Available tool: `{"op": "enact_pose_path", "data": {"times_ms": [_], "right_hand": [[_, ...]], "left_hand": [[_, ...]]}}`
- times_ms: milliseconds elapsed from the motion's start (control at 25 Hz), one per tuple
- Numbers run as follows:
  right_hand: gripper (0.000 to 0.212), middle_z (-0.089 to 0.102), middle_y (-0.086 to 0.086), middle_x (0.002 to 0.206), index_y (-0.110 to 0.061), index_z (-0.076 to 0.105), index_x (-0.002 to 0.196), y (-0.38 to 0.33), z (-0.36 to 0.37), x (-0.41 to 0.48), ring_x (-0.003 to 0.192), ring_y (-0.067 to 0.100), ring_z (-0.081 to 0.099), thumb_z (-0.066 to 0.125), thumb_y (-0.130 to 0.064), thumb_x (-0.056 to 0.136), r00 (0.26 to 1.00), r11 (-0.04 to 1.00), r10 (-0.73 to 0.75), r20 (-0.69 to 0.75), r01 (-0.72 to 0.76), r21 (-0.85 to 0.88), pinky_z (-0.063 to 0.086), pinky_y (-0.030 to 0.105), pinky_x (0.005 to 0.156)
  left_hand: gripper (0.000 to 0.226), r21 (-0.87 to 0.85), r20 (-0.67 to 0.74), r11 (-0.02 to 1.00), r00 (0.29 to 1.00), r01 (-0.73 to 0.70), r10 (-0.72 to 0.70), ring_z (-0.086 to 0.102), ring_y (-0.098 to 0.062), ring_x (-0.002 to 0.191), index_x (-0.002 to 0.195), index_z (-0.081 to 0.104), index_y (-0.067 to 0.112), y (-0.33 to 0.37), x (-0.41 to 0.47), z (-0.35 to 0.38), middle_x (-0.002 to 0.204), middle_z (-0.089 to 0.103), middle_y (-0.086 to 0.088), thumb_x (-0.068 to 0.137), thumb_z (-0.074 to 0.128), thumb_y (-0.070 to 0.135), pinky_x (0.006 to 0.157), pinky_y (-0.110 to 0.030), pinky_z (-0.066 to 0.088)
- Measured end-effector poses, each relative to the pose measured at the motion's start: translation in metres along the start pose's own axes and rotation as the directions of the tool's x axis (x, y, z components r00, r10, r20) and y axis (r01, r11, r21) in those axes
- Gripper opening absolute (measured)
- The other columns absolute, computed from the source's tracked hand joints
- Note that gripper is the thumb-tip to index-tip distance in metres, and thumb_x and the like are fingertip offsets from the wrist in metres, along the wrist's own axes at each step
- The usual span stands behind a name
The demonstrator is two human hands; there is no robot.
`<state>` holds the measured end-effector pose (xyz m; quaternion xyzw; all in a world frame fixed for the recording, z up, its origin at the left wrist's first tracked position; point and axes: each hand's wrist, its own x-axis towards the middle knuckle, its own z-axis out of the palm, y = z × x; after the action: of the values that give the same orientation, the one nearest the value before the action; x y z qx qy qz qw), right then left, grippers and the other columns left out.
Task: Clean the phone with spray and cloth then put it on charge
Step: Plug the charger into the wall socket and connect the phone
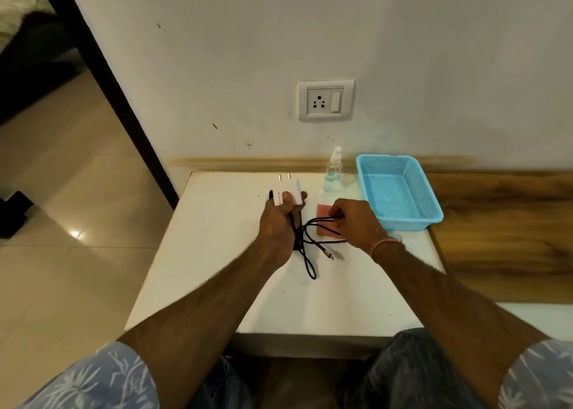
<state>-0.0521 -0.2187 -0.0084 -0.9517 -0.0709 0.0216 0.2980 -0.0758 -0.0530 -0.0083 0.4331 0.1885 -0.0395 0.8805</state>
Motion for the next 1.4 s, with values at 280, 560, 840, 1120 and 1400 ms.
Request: {"op": "enact_pose_path", "data": {"times_ms": [280, 560, 840, 1120, 1400], "right_hand": [[0.026, 0.066, 0.008, 0.106, -0.013, 0.067, 0.108, -0.009, 0.006, -0.013, 0.102, 0.025, 0.060, 0.059, -0.007, 0.084, 0.987, 0.997, 0.051, -0.155, -0.041, 0.067, 0.049, 0.035, 0.090], [0.050, 0.064, -0.002, 0.113, -0.025, 0.062, 0.124, -0.015, 0.017, -0.038, 0.094, 0.012, 0.058, 0.071, -0.010, 0.078, 0.935, 0.987, -0.155, 0.320, 0.133, 0.090, 0.049, 0.024, 0.087], [0.022, 0.068, -0.006, 0.084, -0.028, 0.069, 0.083, -0.015, 0.006, -0.014, 0.073, 0.012, 0.069, 0.066, -0.007, 0.087, 0.997, 0.922, -0.073, 0.039, 0.052, 0.384, 0.055, 0.015, 0.067], [0.006, 0.070, 0.013, 0.083, -0.009, 0.054, 0.096, 0.008, -0.014, -0.003, 0.057, 0.020, 0.068, 0.049, -0.012, 0.099, 0.875, 0.510, 0.439, -0.202, -0.057, 0.858, 0.059, 0.031, 0.058], [0.007, 0.064, 0.012, 0.084, -0.009, 0.050, 0.103, 0.042, -0.029, -0.022, 0.058, 0.018, 0.065, 0.047, -0.015, 0.101, 0.764, 0.455, 0.580, -0.281, -0.019, 0.890, 0.059, 0.028, 0.059]], "left_hand": [[0.024, -0.248, -0.014, 0.968, 1.000, -0.022, 0.019, 0.039, -0.013, 0.043, 0.124, 0.048, 0.004, 0.025, -0.001, 0.007, 0.084, 0.072, -0.013, 0.105, 0.044, 0.019, 0.053, -0.028, 0.039], [0.027, -0.351, 0.035, 0.935, 0.999, 0.050, -0.040, 0.032, -0.012, 0.040, 0.102, 0.053, 0.003, 0.030, 0.000, -0.003, 0.085, 0.067, -0.013, 0.106, 0.042, 0.027, 0.050, -0.026, 0.028], [0.032, -0.366, 0.127, 0.926, 0.991, 0.094, -0.050, 0.030, -0.011, 0.043, 0.099, 0.052, 0.003, 0.042, -0.002, -0.031, 0.082, 0.065, -0.011, 0.106, 0.039, 0.031, 0.043, -0.023, 0.025], [0.032, -0.320, 0.143, 0.944, 0.989, 0.085, -0.041, 0.027, -0.010, 0.046, 0.100, 0.053, 0.006, 0.064, -0.006, -0.068, 0.083, 0.064, -0.007, 0.105, 0.041, 0.035, 0.044, -0.022, 0.024], [0.029, -0.255, 0.009, 0.966, 0.999, -0.038, 0.042, 0.026, -0.010, 0.045, 0.100, 0.052, 0.008, 0.098, -0.001, -0.106, 0.080, 0.063, -0.005, 0.105, 0.040, 0.034, 0.043, -0.022, 0.022]]}}
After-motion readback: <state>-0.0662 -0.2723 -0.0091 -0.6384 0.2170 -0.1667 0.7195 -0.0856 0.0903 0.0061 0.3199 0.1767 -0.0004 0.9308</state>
